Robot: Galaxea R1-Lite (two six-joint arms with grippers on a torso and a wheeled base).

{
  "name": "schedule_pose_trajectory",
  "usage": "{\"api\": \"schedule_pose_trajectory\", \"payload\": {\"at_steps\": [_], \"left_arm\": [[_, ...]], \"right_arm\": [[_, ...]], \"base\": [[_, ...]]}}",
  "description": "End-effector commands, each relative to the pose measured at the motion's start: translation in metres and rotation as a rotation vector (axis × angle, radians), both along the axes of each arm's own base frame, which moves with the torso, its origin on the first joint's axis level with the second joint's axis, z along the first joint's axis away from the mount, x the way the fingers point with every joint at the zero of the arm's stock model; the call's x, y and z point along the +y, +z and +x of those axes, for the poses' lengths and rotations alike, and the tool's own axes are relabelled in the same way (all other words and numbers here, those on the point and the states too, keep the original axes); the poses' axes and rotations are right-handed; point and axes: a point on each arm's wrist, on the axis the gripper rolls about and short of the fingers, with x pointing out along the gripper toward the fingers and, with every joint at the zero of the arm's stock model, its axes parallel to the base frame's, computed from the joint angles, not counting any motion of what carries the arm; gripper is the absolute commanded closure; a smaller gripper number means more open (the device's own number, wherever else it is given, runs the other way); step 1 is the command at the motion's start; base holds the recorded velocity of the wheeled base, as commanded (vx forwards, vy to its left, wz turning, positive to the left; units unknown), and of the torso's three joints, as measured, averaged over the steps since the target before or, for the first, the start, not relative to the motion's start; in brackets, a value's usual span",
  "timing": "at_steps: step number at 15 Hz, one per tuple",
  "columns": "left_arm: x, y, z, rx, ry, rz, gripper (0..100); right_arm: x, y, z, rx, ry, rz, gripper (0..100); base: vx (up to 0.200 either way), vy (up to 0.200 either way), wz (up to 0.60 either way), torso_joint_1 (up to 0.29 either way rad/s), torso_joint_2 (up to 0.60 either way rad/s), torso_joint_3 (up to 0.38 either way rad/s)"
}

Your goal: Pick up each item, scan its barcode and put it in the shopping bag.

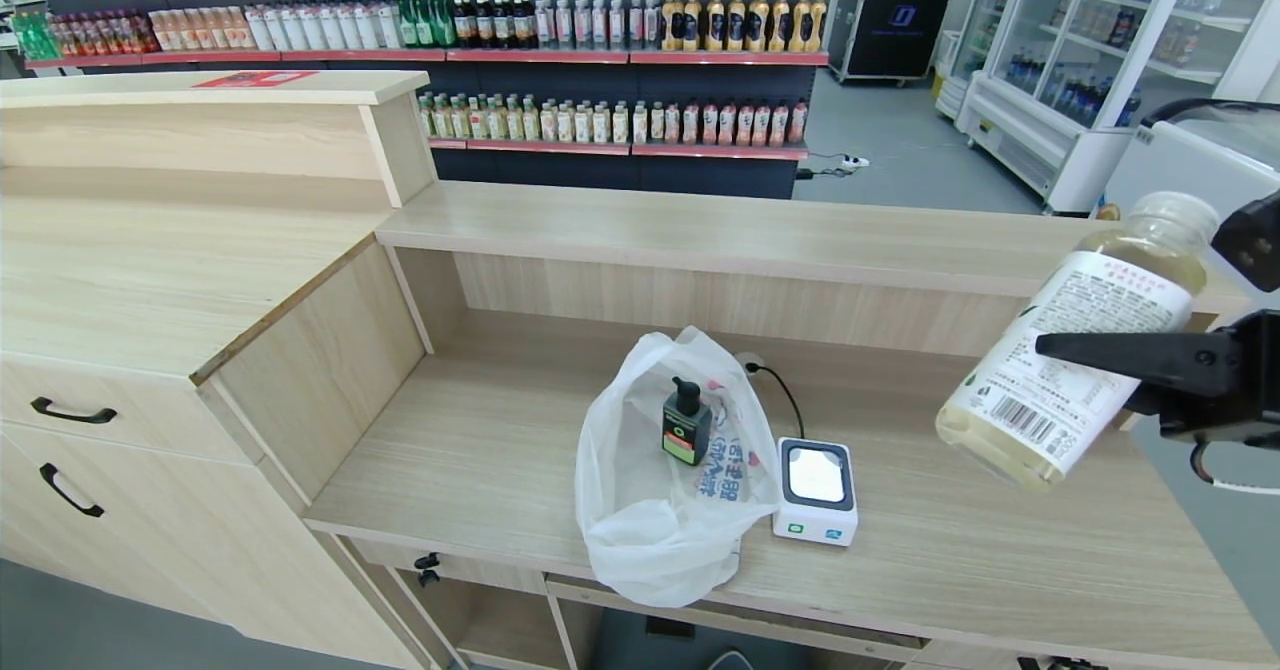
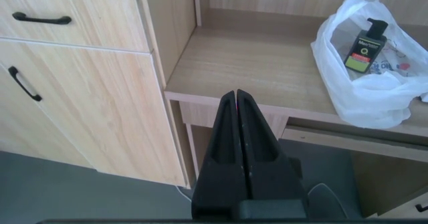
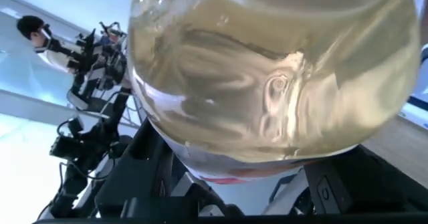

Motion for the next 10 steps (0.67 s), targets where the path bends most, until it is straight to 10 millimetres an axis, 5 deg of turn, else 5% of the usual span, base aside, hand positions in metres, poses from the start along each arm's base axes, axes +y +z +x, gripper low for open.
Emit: {"api": "schedule_pose_trajectory", "payload": {"at_steps": [1,6,10], "left_arm": [[0.0,0.0,0.0,0.0,0.001,0.0,100],[0.0,0.0,0.0,0.0,0.001,0.0,100],[0.0,0.0,0.0,0.0,0.001,0.0,100]], "right_arm": [[0.013,0.011,-0.014,-0.043,0.069,0.009,100],[0.027,0.023,-0.035,-0.116,0.144,0.011,100],[0.061,0.024,-0.038,-0.125,0.038,-0.032,100]], "base": [[0.0,0.0,0.0,0.0,0.0,0.0],[0.0,0.0,0.0,0.0,0.0,0.0],[0.0,0.0,0.0,0.0,0.0,0.0]]}}
